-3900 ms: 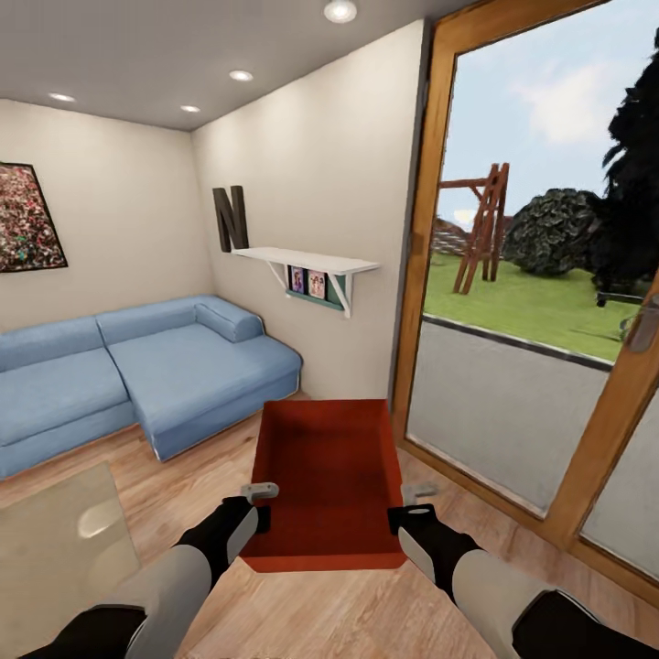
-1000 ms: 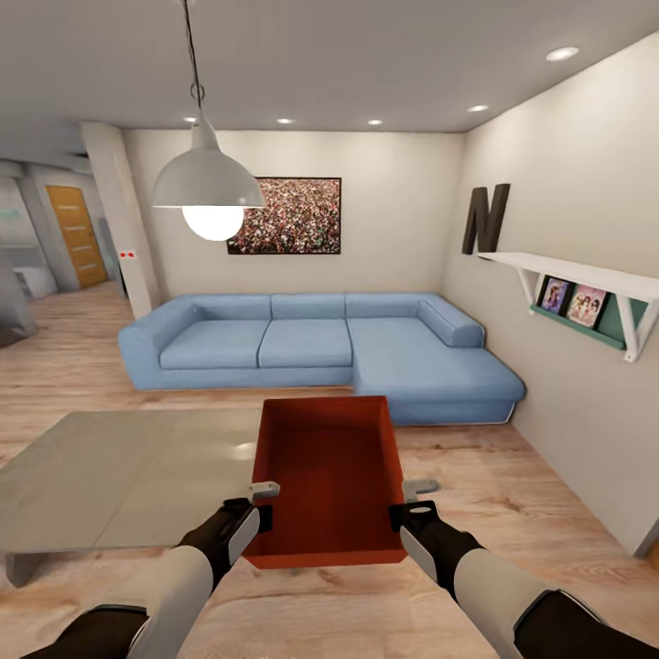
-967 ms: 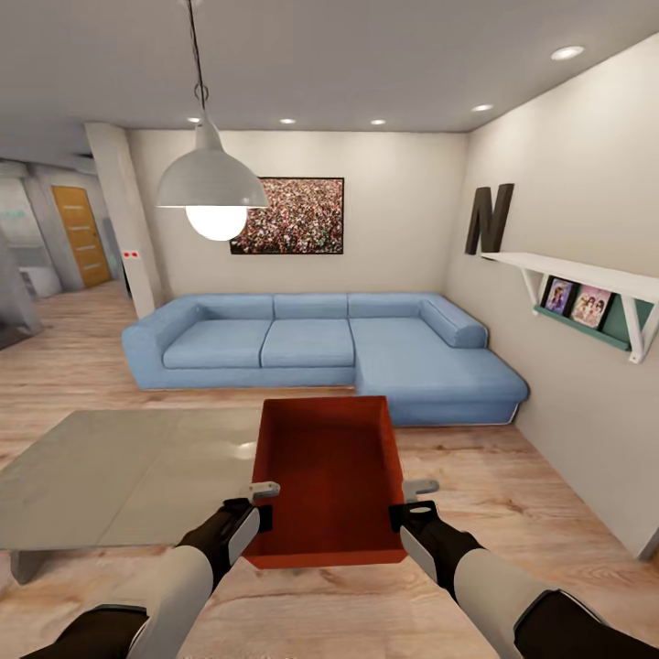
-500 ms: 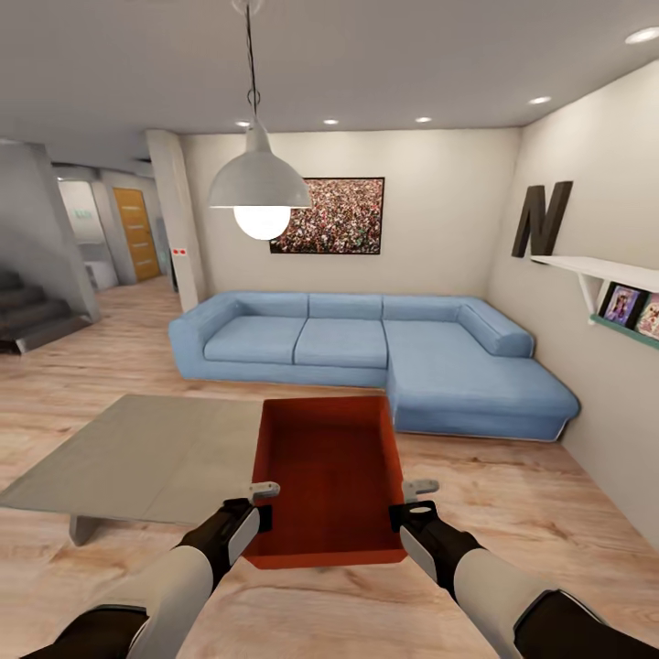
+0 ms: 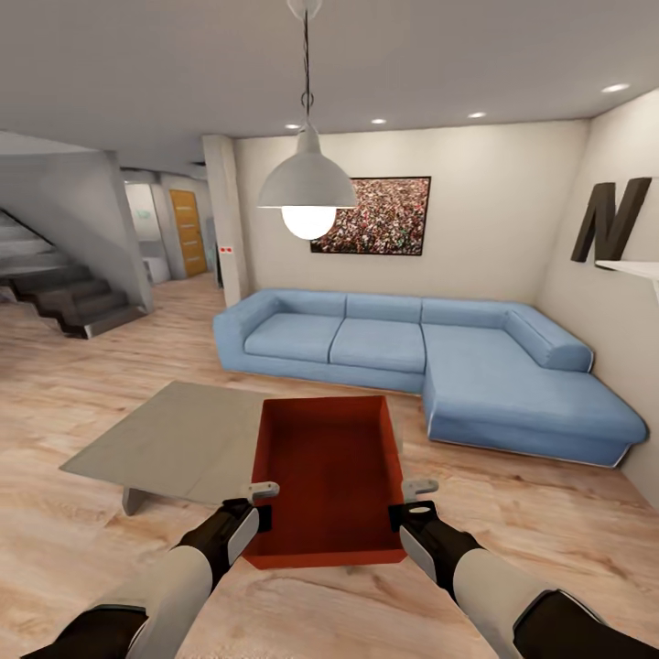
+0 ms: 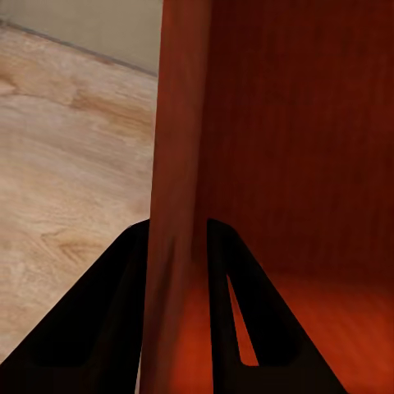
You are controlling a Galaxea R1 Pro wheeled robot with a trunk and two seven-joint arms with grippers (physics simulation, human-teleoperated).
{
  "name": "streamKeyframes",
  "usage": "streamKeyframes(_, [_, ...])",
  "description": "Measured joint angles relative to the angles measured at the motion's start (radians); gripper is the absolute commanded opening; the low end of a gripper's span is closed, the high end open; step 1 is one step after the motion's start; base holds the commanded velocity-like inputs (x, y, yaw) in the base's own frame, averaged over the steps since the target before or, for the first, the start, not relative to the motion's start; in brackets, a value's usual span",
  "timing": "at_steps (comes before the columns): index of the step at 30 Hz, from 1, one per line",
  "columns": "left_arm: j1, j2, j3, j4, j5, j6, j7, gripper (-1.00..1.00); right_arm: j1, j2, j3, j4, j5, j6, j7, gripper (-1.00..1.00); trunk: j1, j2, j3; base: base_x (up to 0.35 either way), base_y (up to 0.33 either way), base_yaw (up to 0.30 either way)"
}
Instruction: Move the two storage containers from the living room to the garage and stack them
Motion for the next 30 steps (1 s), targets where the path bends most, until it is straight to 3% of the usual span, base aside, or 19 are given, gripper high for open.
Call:
streamKeyframes(14, [0.0,0.0,0.0,0.0,0.0,0.0,0.0,-1.0,0.0,0.001,-0.002,0.0,0.002,0.0,0.0,-1.0,0.0,0.0,0.0,0.0,0.0,0.278])
streamKeyframes(30, [0.0,0.0,0.0,0.0,0.0,0.0,-0.001,-1.0,0.0,0.001,-0.003,0.0,0.004,0.0,0.0,-1.0,0.0,0.0,0.0,0.0,0.0,0.012])
